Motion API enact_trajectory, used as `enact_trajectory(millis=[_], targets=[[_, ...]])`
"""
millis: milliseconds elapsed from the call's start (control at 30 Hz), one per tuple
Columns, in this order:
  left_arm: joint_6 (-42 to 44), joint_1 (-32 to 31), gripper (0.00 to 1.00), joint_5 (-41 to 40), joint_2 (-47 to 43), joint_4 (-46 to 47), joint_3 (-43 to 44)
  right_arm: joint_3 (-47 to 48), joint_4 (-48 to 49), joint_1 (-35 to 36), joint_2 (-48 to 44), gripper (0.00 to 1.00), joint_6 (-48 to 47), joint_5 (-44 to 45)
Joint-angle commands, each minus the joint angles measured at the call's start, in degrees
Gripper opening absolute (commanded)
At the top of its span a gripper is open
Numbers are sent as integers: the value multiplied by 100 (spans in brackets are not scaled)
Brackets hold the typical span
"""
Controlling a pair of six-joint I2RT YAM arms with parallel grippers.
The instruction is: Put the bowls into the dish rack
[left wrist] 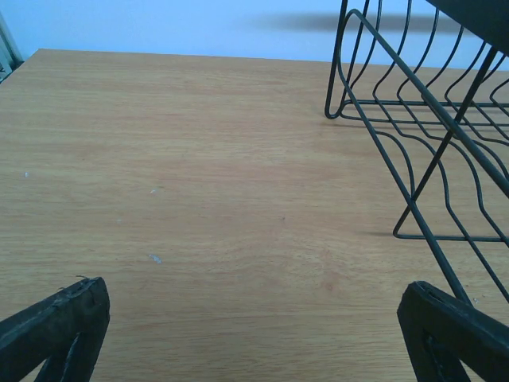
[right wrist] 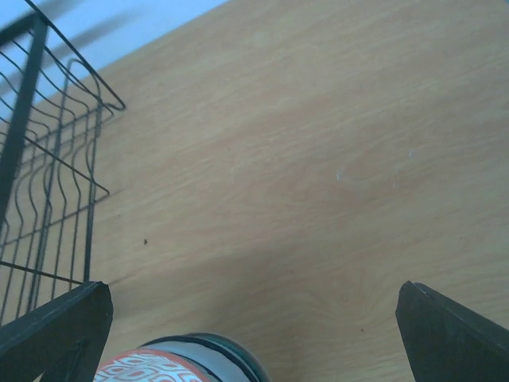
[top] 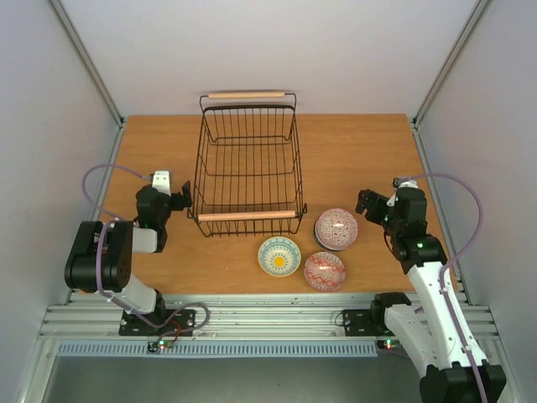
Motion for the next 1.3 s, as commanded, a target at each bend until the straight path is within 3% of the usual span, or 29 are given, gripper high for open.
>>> enact_trajectory(millis=[0,267,1033,1100,1200,1267], targets=[[89,-27,100,-38,0,217,118,157,-227,30,226,99,227,93],[87,-27,99,-43,6,219,118,239,-446,31,-13,99,509,599],[82,-29,99,-38,2,220,118,-123,293,30,-307,99,199,-2121],[86,-23,99,-36,1,213,114,14,4,31,-168,90,-5,-2157],[82,-24,99,-41,3,210,118,437,-792,31,157,65,-81,-1781],[82,-24,99,-43,2,212,118,629,-1273,31,347,55,-129,-1485]])
